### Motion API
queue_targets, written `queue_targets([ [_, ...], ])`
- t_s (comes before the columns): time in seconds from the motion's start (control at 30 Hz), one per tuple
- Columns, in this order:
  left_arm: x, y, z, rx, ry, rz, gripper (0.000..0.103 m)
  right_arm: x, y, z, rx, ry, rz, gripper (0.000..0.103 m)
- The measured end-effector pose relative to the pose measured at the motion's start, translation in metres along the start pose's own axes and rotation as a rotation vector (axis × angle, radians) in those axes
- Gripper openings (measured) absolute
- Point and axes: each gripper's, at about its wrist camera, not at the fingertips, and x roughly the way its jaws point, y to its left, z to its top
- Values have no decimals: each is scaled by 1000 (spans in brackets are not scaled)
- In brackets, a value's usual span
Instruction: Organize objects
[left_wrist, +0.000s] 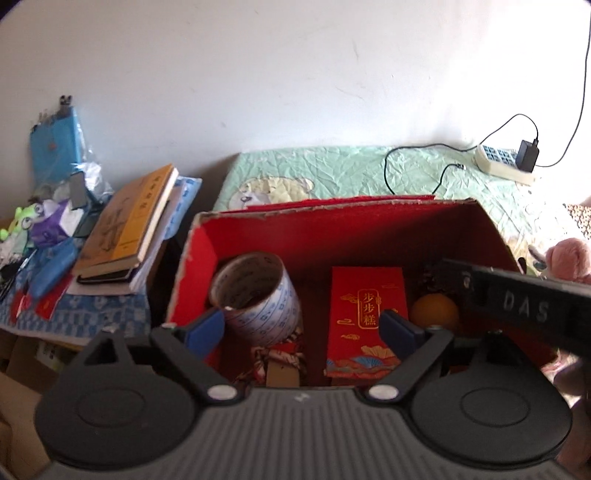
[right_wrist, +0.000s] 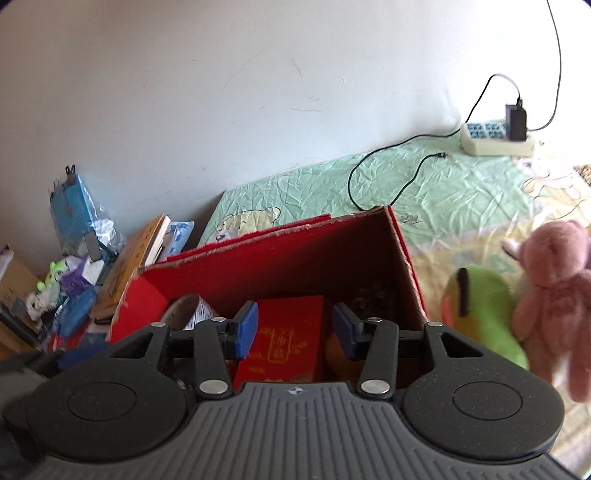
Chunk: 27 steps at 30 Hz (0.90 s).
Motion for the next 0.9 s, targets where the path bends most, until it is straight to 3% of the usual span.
queue_targets([
  [0.07, -9, 1, -3, -4, -8, 8, 100, -9, 2, -3, -13, -9, -6, 50],
  [0.13, -18, 1, -8, -2, -10, 19, 100, -18, 5, -6, -25, -22, -18, 50],
  [0.2, -26, 1, -13, 8, -25, 25, 100, -27, 7, -10, -29, -36, -30, 58],
  [0.37, -45, -5, -26, 22, -39, 56, 100, -44, 9, -24, -29, -43, -51, 59],
  [0.77, -21, -8, -60, 1, 183, 44, 99, -43, -1, -57, 9, 99, -121, 59],
  [0.9, -14, -11, -65, 1, 220, 60, 99, -39, -2, -61, 16, 137, -140, 62],
])
